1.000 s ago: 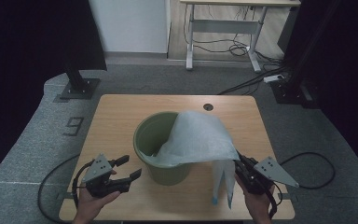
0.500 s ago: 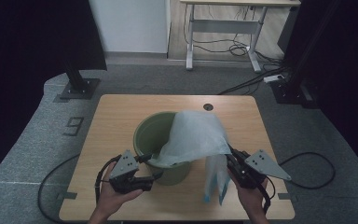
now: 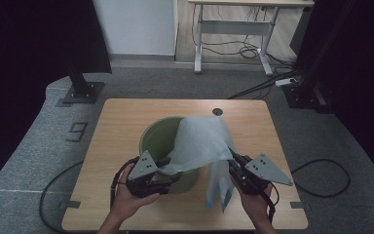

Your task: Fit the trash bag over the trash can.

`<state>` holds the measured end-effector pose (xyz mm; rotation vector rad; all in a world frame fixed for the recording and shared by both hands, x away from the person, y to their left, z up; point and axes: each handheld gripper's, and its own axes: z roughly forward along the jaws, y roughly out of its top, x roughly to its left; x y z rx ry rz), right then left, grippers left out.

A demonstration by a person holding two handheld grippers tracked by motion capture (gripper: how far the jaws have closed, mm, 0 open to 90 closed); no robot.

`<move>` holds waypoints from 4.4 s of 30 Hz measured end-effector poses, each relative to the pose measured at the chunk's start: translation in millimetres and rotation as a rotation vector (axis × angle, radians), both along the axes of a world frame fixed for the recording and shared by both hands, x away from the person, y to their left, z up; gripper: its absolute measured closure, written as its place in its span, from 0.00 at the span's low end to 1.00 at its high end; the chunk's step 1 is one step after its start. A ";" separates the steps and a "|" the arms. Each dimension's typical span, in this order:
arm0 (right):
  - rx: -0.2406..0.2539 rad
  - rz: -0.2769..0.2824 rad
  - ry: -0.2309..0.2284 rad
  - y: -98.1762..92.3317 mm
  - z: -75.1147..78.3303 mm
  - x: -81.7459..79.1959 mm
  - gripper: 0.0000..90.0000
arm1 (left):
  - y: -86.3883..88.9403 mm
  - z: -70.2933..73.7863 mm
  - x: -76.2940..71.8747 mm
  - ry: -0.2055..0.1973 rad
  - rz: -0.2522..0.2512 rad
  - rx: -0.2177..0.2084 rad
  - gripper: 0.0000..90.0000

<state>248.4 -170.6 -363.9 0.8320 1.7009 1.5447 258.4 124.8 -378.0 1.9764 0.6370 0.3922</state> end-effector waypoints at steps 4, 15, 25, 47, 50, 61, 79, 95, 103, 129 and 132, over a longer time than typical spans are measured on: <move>0.004 0.002 0.000 2.2 1.6 -0.6 0.99 | -4.6 -0.5 1.7 0.006 -0.002 0.010 0.48; 0.026 0.030 0.013 8.4 3.5 0.1 0.99 | -11.6 -0.3 1.6 0.001 -0.001 0.001 0.55; 0.017 0.034 0.034 21.4 4.2 4.4 0.98 | -13.4 -5.6 2.5 0.005 -0.023 0.008 0.51; 0.021 0.117 0.058 17.9 -5.7 -1.8 0.74 | 0.0 5.3 12.3 0.088 -0.113 -0.126 0.92; 0.019 0.130 0.066 17.3 -8.4 -1.9 0.59 | 9.6 9.9 16.5 0.096 -0.089 -0.153 0.91; 0.055 0.276 0.121 7.1 -27.1 -18.9 0.34 | 43.1 15.3 28.4 0.111 0.021 -0.187 0.97; 0.093 0.186 0.149 -52.4 -50.7 -25.5 0.33 | 67.2 7.2 34.4 0.136 0.096 -0.203 0.97; 0.043 0.094 0.286 -58.8 -102.9 16.9 0.32 | 75.0 4.6 35.1 0.149 0.113 -0.193 0.96; -0.017 0.087 0.385 -47.3 -133.0 32.6 0.31 | 77.4 2.9 35.1 0.152 0.116 -0.192 0.96; 0.049 0.189 0.377 -43.6 -136.7 39.7 0.99 | 80.7 3.5 35.1 0.152 0.120 -0.197 0.95; 0.054 0.188 0.331 -45.6 -123.8 34.7 0.99 | 80.6 6.2 34.6 0.145 0.113 -0.199 0.94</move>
